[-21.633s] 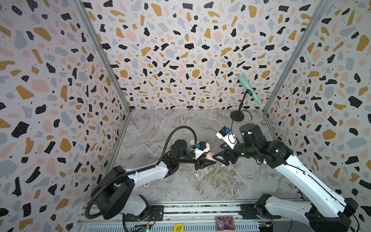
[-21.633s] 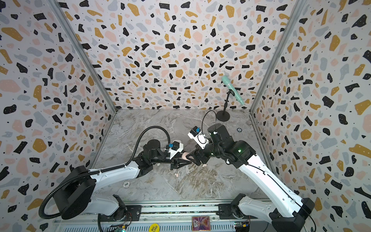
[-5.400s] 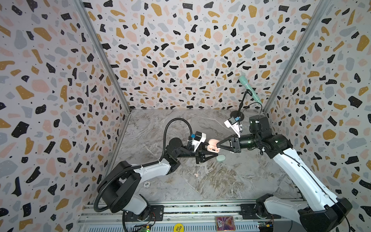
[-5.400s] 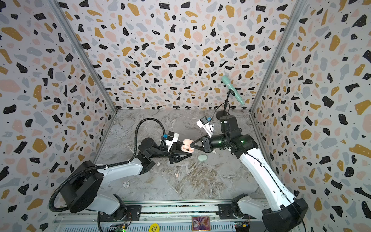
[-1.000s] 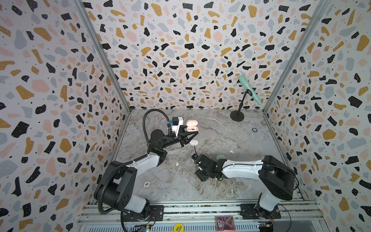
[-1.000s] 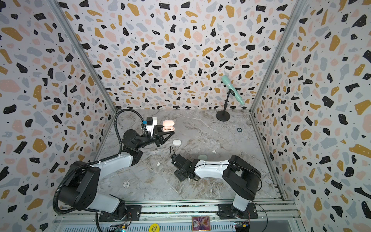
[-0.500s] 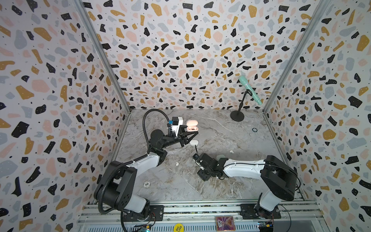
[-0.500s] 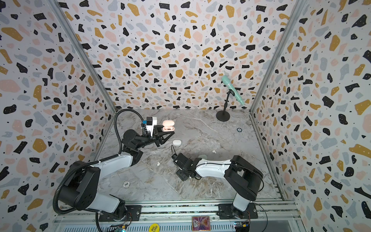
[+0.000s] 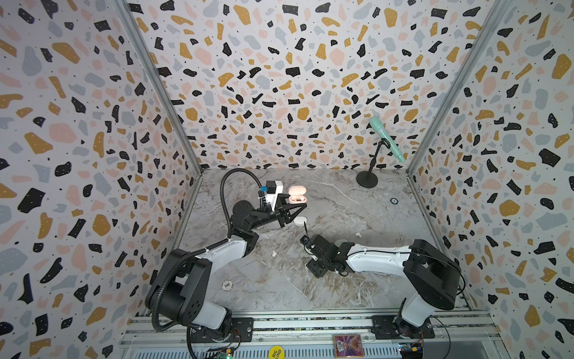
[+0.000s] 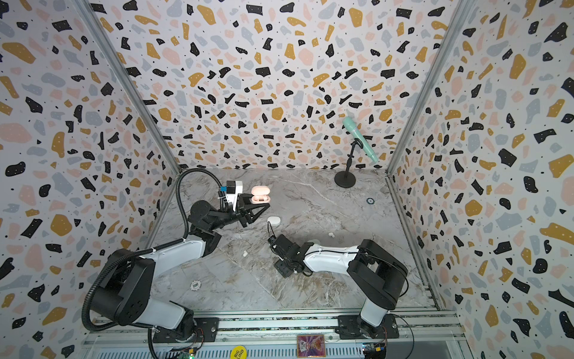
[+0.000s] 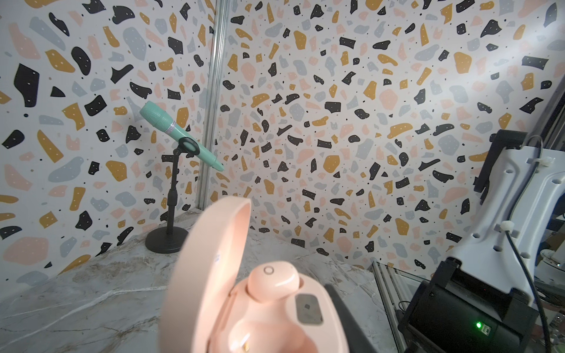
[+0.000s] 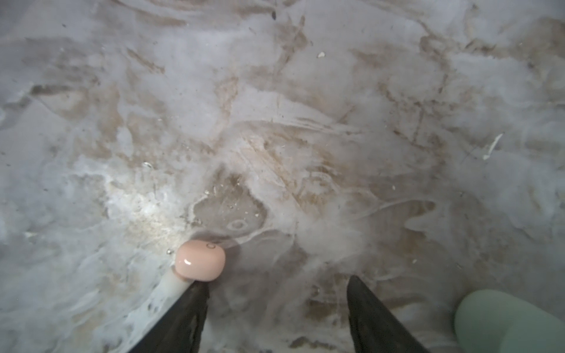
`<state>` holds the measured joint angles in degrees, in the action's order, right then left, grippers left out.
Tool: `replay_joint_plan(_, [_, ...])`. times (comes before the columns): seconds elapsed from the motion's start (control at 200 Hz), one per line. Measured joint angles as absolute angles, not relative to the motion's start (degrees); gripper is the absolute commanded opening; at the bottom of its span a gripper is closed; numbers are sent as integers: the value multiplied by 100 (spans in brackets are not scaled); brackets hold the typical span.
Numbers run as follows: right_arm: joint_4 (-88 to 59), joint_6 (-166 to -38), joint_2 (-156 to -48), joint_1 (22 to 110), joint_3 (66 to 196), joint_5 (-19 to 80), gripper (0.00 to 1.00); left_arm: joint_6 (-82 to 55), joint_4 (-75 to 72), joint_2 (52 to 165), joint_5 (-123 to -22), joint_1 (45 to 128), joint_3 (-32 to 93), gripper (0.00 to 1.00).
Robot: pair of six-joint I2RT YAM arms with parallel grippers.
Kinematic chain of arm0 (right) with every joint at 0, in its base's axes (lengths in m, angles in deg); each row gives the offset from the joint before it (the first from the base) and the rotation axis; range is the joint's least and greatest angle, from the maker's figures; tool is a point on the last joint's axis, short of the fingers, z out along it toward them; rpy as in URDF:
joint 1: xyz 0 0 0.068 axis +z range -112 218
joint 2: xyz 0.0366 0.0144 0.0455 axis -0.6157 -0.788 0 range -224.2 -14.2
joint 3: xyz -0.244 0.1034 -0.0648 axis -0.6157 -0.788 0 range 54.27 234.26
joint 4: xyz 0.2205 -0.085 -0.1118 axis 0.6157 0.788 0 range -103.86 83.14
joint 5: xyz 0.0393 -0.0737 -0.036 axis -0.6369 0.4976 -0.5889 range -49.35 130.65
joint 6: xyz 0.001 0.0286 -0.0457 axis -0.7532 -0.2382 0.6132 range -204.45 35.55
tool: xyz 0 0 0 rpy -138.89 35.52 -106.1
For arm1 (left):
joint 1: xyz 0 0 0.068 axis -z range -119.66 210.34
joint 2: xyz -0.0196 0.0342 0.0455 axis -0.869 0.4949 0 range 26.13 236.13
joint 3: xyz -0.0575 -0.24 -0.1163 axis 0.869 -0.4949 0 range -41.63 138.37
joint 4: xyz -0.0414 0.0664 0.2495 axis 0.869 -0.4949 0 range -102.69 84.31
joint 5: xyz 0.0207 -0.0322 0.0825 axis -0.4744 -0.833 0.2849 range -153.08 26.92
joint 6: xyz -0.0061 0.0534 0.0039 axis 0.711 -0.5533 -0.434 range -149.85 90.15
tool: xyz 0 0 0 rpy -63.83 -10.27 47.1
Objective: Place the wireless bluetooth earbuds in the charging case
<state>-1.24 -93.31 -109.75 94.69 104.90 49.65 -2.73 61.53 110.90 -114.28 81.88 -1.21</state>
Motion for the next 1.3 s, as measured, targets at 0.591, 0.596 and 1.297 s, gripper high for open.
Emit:
replay_joint_plan(0.591, [775,-9370,-11226,9320,11309,5059,74,-212,6169,11090,-11465,8188,-121,23])
replay_joint_plan(0.596, [786,-9379,-11226,9318,11316,5056,74,-212,6169,11090,-11465,8188,-121,23])
replay_joint_plan(1.297, [1330,-12168,-11194,9211,11777,3454,32,-603,5732,11075,-11469,8050,-75,23])
